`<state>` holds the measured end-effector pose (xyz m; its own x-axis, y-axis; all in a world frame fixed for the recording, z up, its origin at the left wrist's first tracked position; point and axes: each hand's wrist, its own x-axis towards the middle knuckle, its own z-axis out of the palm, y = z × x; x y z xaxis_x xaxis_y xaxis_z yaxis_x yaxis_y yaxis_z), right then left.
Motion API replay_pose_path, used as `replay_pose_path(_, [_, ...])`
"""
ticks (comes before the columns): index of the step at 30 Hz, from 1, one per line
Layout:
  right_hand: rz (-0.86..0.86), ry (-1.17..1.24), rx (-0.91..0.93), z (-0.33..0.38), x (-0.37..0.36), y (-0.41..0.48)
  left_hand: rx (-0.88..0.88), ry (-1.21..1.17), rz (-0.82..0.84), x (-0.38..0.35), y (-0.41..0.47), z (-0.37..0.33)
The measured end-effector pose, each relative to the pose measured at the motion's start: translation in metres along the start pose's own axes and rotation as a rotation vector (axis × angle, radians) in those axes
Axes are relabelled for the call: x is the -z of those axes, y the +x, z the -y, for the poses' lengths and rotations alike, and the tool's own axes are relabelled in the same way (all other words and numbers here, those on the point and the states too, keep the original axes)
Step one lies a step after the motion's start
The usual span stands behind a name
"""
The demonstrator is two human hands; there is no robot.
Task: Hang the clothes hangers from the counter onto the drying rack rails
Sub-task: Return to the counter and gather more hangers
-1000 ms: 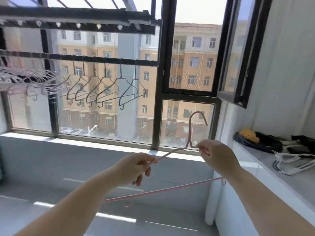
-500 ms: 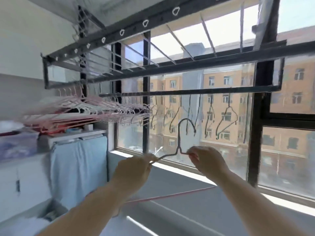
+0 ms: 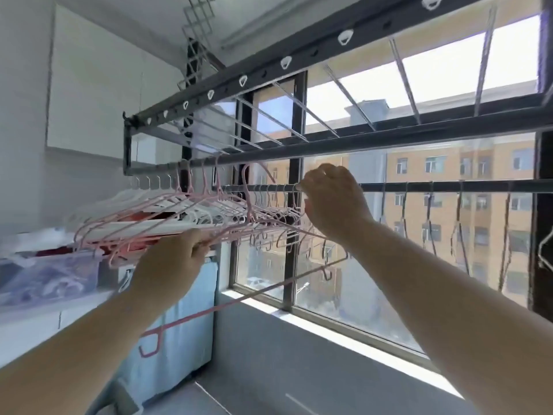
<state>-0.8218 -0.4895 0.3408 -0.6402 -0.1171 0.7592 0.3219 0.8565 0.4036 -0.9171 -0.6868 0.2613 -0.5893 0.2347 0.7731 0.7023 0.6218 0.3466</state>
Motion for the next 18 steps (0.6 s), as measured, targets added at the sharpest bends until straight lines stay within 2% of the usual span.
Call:
replay_pose_path(4, [-0.077,-0.132,-0.001,-0.002,0.005,0.062,0.032,0.053,-0.077,-0.012,0.047,0.009])
replay_pose_path(8, [0.035,-0.194,-0.108,-0.009,-0.002,0.099,0.047,0.144,-0.094,-0.022,0.082,0.020])
replay_pose_path(11, [0.113,-0.211,-0.158,-0.017,-0.012,0.108,0.067,0.100,-0.148,-0.027,0.092,0.034])
replay_pose_path(14, [0.047,-0.226,-0.136,-0.018,-0.020,0.109,0.082,-0.007,-0.217,-0.027,0.100,0.041])
replay_pose_path(18, [-0.017,-0.231,-0.124,-0.013,-0.026,0.109,0.048,0.017,-0.178,-0.027,0.114,0.043])
